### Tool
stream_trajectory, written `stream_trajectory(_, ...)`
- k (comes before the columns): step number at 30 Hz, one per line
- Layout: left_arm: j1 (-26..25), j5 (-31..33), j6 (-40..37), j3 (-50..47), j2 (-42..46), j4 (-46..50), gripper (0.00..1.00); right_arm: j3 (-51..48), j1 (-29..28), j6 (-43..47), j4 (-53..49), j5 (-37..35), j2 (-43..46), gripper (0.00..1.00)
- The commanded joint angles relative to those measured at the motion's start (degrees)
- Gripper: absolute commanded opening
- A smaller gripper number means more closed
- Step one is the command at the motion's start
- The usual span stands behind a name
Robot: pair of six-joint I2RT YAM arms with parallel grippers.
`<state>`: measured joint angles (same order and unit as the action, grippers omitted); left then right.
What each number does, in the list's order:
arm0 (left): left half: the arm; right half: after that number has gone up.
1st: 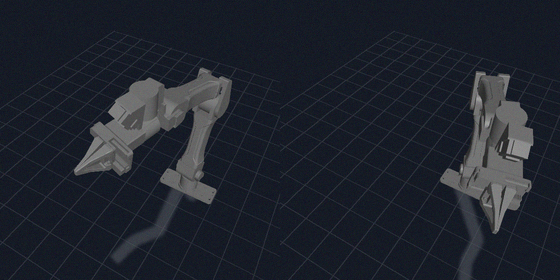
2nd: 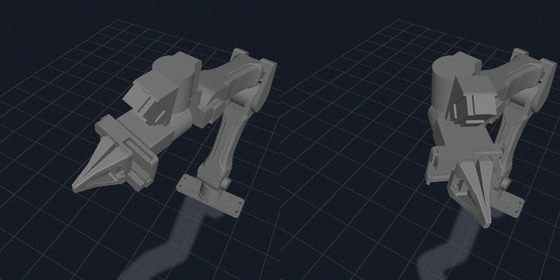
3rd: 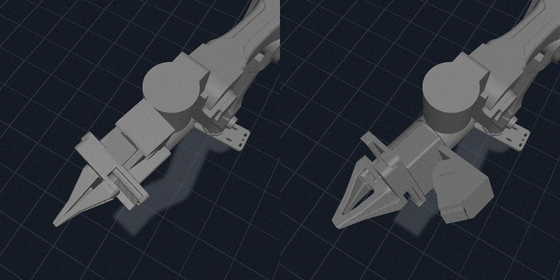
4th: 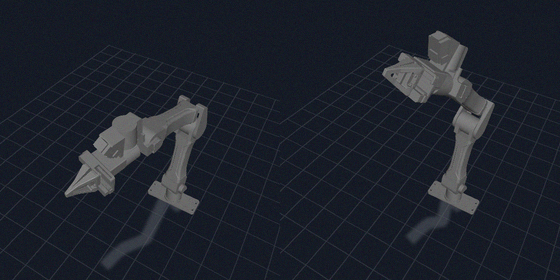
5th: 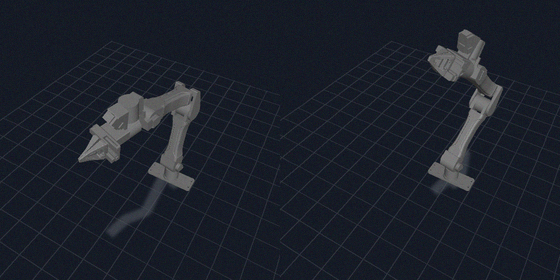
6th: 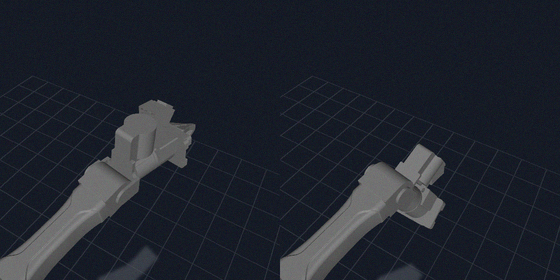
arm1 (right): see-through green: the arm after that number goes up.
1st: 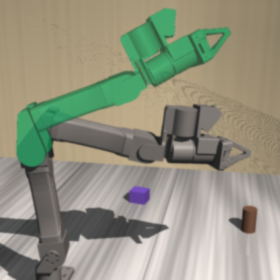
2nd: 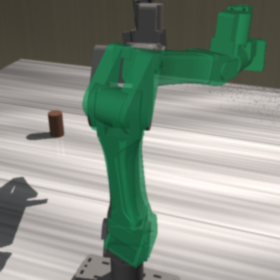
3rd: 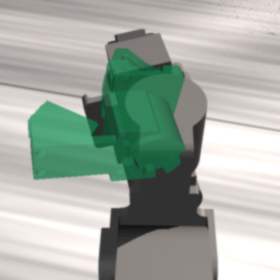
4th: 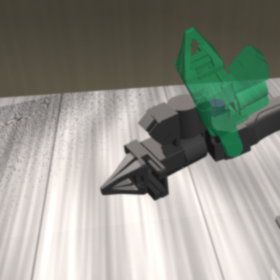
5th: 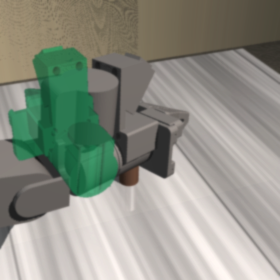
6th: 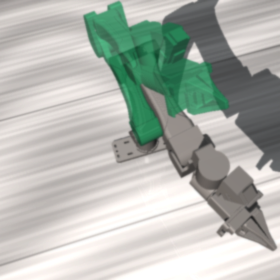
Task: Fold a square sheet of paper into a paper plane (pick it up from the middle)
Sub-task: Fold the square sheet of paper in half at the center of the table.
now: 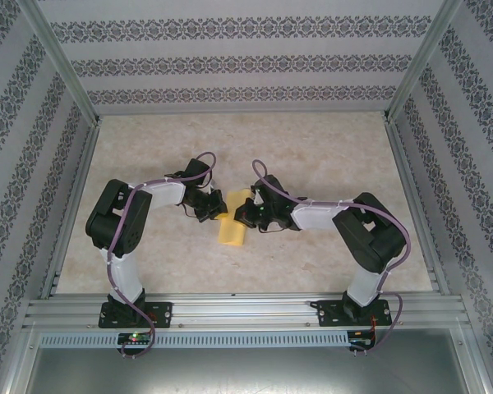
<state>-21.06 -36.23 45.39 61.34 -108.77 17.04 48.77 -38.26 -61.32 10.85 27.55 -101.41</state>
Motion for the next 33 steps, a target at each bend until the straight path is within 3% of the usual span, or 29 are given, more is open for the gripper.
stream_trajectory(1, -0.7, 3.1, -0.9, -0.3, -2.4, 4.9, 0.00, -1.4, 0.6, 1.0, 0.9, 1.0, -1.0, 0.04)
stream_trajectory(15, -0.8, 3.1, -0.9, -0.5, -2.4, 5.0, 0.00, -7.2, 0.8, 3.7, 0.0, -1.0, -3.8, 0.05)
stream_trajectory(25, -0.8, 3.1, -0.9, -0.5, -2.3, 5.2, 0.00, -6.5, -0.7, 4.8, 3.0, 1.9, 4.3, 0.06)
stream_trajectory(33, -0.9, 3.3, -0.9, -0.5, -2.2, 5.4, 0.00, -11.2, -2.7, 1.9, 7.7, 3.7, 1.3, 0.06)
